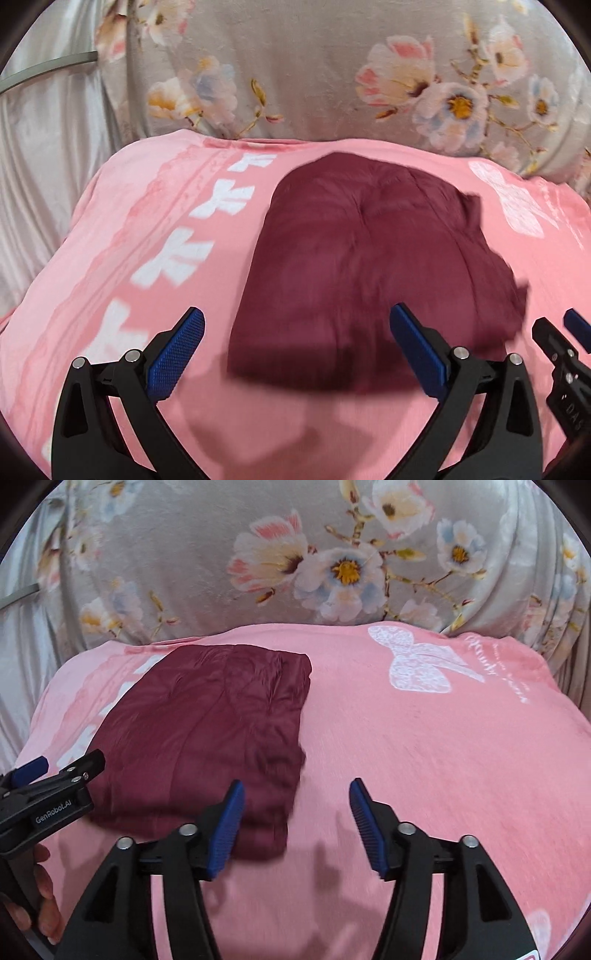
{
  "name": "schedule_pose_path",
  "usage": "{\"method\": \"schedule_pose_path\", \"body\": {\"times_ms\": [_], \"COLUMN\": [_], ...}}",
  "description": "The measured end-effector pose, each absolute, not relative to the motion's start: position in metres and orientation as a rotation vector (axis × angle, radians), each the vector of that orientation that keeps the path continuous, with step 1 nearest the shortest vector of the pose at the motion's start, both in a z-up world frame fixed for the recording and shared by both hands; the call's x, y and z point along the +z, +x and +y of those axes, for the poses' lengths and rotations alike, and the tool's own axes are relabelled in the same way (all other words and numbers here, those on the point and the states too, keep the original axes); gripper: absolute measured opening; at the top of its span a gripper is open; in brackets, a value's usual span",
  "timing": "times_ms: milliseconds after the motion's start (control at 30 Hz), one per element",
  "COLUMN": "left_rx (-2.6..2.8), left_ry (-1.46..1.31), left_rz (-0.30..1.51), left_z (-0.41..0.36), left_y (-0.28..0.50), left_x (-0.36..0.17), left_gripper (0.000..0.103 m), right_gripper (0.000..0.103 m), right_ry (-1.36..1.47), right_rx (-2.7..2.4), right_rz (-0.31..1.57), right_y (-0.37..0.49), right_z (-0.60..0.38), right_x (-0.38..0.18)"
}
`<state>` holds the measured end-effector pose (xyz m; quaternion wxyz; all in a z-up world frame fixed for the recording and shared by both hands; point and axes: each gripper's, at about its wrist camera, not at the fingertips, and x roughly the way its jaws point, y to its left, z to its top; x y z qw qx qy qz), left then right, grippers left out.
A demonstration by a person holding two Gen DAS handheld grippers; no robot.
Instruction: Fold large clothes
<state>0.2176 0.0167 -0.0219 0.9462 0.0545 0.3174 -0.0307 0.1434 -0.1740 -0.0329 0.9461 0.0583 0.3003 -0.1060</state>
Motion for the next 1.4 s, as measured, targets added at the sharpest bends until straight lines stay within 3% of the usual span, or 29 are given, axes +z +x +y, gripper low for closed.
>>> {"method": "schedule_pose_path", "body": {"times_ms": [367,867,1400], "left_rx": [-0.054,-0.034,-0.043], "left_ry": [0.035,0.122,0.134], "left_rz": [0.711,0.722,0.711], "left_z": [0.04,0.024,0.024], "left_y": [0.13,0.118,0.117], "left_x": [-0.056,-0.065,-0.065], "left_gripper": [0.098,0.098,0.098], "right_gripper": [0.086,0.086,0.086], "right_ry": [0.067,0.081,0.095], "right_rx": [-0.209,-0.317,-0.284], "right_rz": [0.601,0.734,0.705], "right_y": [0.067,0.071,0.065], "right_z": [-0.137,-0.135,-0.134], "right_x": [-0.045,-0.063,-0.062]}}
